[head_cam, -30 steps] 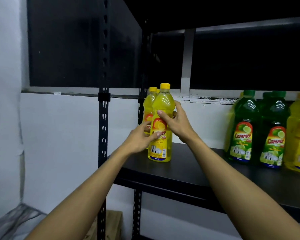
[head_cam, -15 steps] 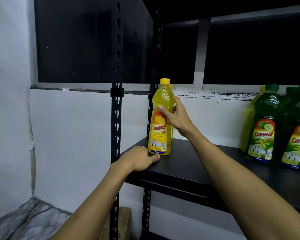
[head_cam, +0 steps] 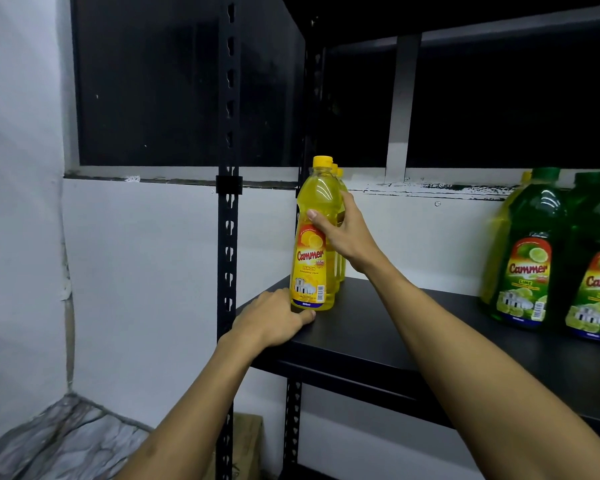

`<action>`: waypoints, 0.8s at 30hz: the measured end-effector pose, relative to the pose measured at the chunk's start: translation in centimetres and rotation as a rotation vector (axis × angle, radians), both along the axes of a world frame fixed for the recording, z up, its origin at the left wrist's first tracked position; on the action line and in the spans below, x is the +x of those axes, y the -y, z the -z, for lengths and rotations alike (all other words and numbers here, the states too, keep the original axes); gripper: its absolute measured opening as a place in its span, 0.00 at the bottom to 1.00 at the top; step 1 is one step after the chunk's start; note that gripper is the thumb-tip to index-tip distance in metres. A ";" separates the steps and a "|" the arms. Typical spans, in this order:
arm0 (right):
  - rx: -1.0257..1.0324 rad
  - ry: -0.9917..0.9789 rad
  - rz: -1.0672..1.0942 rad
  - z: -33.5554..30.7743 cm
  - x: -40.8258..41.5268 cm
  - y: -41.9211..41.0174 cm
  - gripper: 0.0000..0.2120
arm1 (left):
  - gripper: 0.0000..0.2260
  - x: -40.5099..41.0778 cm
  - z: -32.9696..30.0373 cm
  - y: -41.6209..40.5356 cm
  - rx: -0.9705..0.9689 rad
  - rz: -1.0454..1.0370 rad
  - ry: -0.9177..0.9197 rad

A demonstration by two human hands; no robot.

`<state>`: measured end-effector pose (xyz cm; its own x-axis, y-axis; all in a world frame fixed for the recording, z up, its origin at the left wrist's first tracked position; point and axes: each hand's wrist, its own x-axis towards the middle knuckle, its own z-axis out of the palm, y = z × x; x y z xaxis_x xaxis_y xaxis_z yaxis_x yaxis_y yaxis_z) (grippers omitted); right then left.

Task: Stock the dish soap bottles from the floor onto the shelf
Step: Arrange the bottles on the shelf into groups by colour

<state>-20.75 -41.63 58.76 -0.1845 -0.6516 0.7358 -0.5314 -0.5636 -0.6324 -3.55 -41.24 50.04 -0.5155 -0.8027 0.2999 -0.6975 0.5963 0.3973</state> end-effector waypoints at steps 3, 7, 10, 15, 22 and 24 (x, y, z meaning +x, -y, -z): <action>-0.003 0.001 -0.011 0.0 0.1 0.0 0.30 | 0.21 0.1 -0.1 -0.3 0.004 0.000 0.004; -0.001 0.008 -0.016 0.1 0.2 0.1 0.31 | 0.21 0.2 -0.3 -0.5 0.024 -0.004 0.011; 0.002 0.022 -0.018 0.2 0.4 -0.2 0.31 | 0.20 0.1 -0.5 -1.0 0.012 -0.023 -0.035; 0.067 -0.005 0.038 0.4 -0.8 -2.7 0.37 | 0.18 -0.8 -0.5 -3.3 -0.256 -0.186 -0.277; 0.079 -0.104 0.345 0.4 -10.7 -11.1 0.33 | 0.21 -8.0 -2.9 -8.1 -0.471 -0.098 -0.342; 0.062 -0.123 0.430 0.0 -13.8 -13.8 0.31 | 0.23 -10.7 -3.7 -9.6 -0.452 -0.054 -0.375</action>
